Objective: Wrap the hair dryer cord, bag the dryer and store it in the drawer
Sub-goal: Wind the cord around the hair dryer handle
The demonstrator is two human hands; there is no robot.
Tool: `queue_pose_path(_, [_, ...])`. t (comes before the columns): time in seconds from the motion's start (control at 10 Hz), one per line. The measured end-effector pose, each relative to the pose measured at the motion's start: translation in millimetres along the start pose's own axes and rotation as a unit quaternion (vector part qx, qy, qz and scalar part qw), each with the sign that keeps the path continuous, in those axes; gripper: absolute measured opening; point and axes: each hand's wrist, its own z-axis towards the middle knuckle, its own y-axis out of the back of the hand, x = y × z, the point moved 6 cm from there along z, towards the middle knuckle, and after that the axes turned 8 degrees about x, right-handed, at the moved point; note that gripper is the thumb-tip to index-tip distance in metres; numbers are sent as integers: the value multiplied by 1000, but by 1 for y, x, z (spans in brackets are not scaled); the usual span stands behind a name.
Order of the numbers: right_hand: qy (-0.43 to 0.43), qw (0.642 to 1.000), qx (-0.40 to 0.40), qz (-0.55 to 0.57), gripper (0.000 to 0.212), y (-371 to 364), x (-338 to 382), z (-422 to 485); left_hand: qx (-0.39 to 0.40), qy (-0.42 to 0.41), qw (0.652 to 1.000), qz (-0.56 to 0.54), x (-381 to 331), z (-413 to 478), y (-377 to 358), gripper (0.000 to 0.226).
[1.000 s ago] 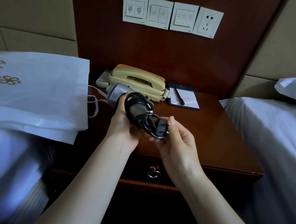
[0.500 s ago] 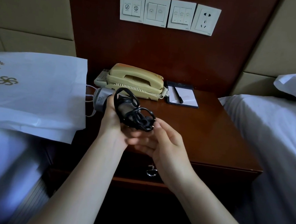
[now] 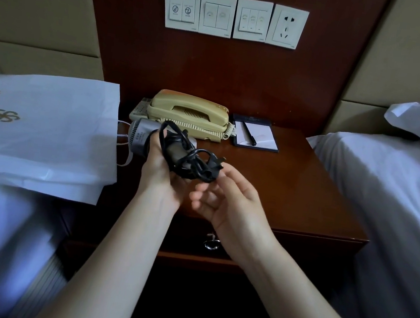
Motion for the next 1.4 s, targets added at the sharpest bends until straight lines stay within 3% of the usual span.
queue_pose_path(0.1, [-50,998,35,21,16,-7,-6,0,-21,39,999,1,4,-3,4,47])
queue_pose_path(0.4, [84,996,-1,20,16,8,11,3,12,38,996,-82,11,-3,-15,44])
queue_pose_path(0.5, [106,993,14,-41,27,13,20,5,17,33,996,-82,8,-7,-21,39])
queue_pose_path(0.6, [93,980,61,-163,26,13,25,5,1,44,995,-90,11,-4,-16,52])
queue_pose_path(0.7, [141,931,17,-337,19,20,35,4,-40,24,999,-23,11,2,-2,58])
queue_pose_path(0.8, [165,896,-30,-410,17,25,39,4,-52,14,997,49,8,2,2,51])
queue_pose_path(1.0, [199,898,-36,-390,30,26,38,-2,-99,-10,988,116,-6,2,4,29])
queue_pose_path(1.1, [211,896,-30,-390,32,24,41,-4,-90,-69,980,162,-18,2,7,15])
queue_pose_path(1.3, [203,910,-18,-360,22,20,42,-3,-82,-143,943,288,-28,3,13,18])
queue_pose_path(1.4, [232,916,-34,-327,21,21,57,-4,-87,-163,915,359,-36,1,13,49])
